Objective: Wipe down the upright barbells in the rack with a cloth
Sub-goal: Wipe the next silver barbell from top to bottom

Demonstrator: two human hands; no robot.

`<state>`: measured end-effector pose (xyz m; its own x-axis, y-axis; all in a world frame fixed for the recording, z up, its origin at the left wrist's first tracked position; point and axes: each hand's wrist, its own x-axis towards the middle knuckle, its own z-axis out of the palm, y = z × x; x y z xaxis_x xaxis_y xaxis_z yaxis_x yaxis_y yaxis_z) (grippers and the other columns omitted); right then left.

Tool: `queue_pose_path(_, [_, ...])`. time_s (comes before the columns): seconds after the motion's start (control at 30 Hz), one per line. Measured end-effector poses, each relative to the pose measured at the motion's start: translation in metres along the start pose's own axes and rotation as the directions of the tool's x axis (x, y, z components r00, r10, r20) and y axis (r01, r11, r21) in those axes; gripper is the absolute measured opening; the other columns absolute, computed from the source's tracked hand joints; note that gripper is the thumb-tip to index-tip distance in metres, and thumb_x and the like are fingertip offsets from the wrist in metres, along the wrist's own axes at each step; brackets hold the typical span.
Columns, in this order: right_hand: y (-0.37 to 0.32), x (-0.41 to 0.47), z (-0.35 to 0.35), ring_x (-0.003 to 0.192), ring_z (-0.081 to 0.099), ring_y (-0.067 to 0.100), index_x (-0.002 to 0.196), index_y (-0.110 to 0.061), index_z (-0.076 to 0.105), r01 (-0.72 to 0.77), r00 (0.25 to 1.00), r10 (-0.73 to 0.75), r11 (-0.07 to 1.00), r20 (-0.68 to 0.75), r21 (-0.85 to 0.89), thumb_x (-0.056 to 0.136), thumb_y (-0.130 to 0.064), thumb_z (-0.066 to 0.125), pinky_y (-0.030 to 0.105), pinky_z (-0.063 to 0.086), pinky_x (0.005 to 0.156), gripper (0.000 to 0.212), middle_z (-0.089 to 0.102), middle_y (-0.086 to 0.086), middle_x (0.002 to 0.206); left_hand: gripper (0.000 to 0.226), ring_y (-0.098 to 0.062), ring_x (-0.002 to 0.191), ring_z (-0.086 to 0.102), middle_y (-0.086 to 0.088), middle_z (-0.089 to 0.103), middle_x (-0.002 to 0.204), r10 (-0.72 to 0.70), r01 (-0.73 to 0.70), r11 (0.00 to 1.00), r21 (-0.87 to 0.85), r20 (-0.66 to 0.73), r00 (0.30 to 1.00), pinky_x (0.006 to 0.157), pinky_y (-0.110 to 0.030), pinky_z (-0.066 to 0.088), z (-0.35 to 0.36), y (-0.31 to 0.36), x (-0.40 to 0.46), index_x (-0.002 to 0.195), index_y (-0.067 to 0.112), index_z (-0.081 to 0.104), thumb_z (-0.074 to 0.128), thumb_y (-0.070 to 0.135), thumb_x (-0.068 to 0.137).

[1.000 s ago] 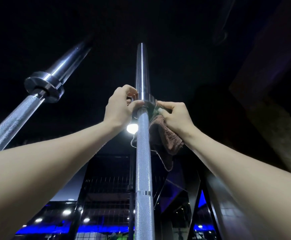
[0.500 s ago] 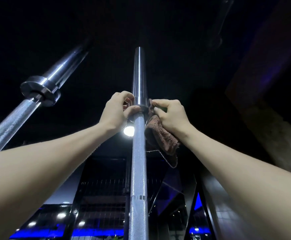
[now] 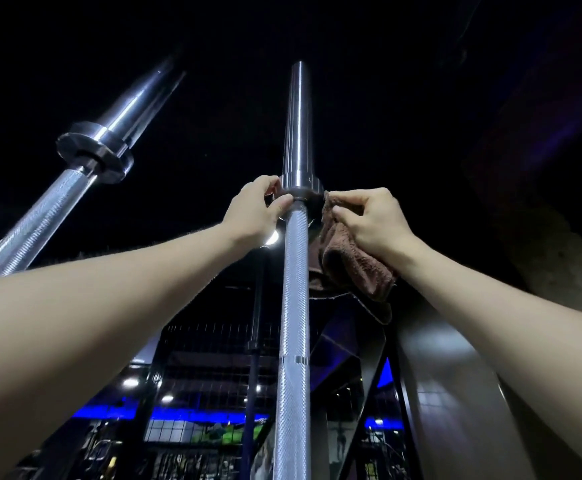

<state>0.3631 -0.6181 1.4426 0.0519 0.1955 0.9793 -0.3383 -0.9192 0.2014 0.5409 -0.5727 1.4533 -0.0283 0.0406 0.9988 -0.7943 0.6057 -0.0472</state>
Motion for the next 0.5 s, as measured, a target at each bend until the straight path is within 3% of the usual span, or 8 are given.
queue_pose_path(0.07, [-0.013, 0.001, -0.009, 0.1, 0.057, 0.003, 0.113, -0.011, 0.07, 0.073, 0.996, -0.076, 0.995, -0.043, -0.072, 0.09, -0.005, 0.059, -0.004, 0.034, 0.083, 0.026, 0.062, -0.012, 0.103, 0.037, -0.018, 0.122, 0.049, 0.0, 0.055, 0.13, -0.024, 0.023, 0.999, 0.03, 0.035, 0.999, 0.105, -0.037, 0.039, -0.003, 0.008, 0.0, 0.131, 0.016, 0.052, 0.054, 0.025, 0.096])
queue_pose_path(0.1, [-0.02, 0.002, -0.011, 0.101, 0.057, 0.004, 0.112, -0.012, 0.071, 0.119, 0.991, -0.125, 0.987, -0.049, -0.11, 0.09, -0.004, 0.058, -0.003, 0.035, 0.084, 0.026, 0.06, -0.013, 0.104, 0.033, -0.019, 0.12, 0.049, -0.001, 0.057, 0.127, -0.025, 0.022, 0.998, 0.057, 0.036, 0.999, 0.103, -0.035, 0.039, -0.004, 0.013, 0.001, 0.126, 0.015, 0.055, 0.055, 0.025, 0.095])
queue_pose_path(0.23, [-0.04, 0.011, -0.009, 0.112, 0.058, 0.017, 0.112, -0.011, 0.069, 0.278, 0.96, -0.25, 0.896, 0.122, -0.347, 0.092, -0.008, 0.054, 0.034, 0.048, 0.093, 0.025, 0.058, -0.006, 0.129, 0.022, -0.021, 0.103, 0.056, -0.003, 0.061, 0.111, -0.035, 0.033, 0.992, 0.125, 0.015, 0.999, 0.083, -0.028, 0.04, -0.002, 0.026, 0.008, 0.097, 0.009, 0.06, 0.062, 0.03, 0.09])
queue_pose_path(0.3, [-0.038, 0.012, -0.006, 0.116, 0.055, 0.018, 0.116, -0.012, 0.066, 0.238, 0.969, -0.193, 0.889, 0.153, -0.39, 0.091, -0.009, 0.053, 0.036, 0.046, 0.094, 0.028, 0.053, -0.006, 0.135, 0.023, -0.02, 0.103, 0.056, -0.003, 0.061, 0.112, -0.041, 0.039, 0.989, 0.14, 0.011, 0.999, 0.081, -0.026, 0.037, -0.003, 0.026, 0.009, 0.097, 0.01, 0.061, 0.062, 0.031, 0.09])
queue_pose_path(0.4, [-0.025, 0.001, -0.005, 0.111, 0.057, 0.019, 0.111, -0.01, 0.068, 0.136, 0.99, -0.116, 0.934, 0.08, -0.331, 0.089, -0.002, 0.05, 0.034, 0.048, 0.092, 0.029, 0.056, -0.004, 0.129, 0.023, -0.019, 0.108, 0.053, -0.002, 0.059, 0.116, -0.026, 0.02, 0.987, 0.16, 0.04, 0.999, 0.083, -0.027, 0.034, -0.005, 0.025, 0.008, 0.1, 0.01, 0.061, 0.06, 0.032, 0.091])
queue_pose_path(0.5, [-0.017, -0.009, -0.004, 0.111, 0.058, 0.021, 0.114, -0.009, 0.067, 0.191, 0.981, -0.168, 0.923, 0.094, -0.335, 0.091, -0.003, 0.051, 0.035, 0.048, 0.092, 0.028, 0.057, -0.002, 0.128, 0.024, -0.019, 0.109, 0.053, -0.002, 0.06, 0.115, -0.023, 0.011, 0.987, 0.161, 0.077, 0.997, 0.082, -0.027, 0.032, -0.007, 0.023, 0.007, 0.101, 0.01, 0.06, 0.059, 0.032, 0.092])
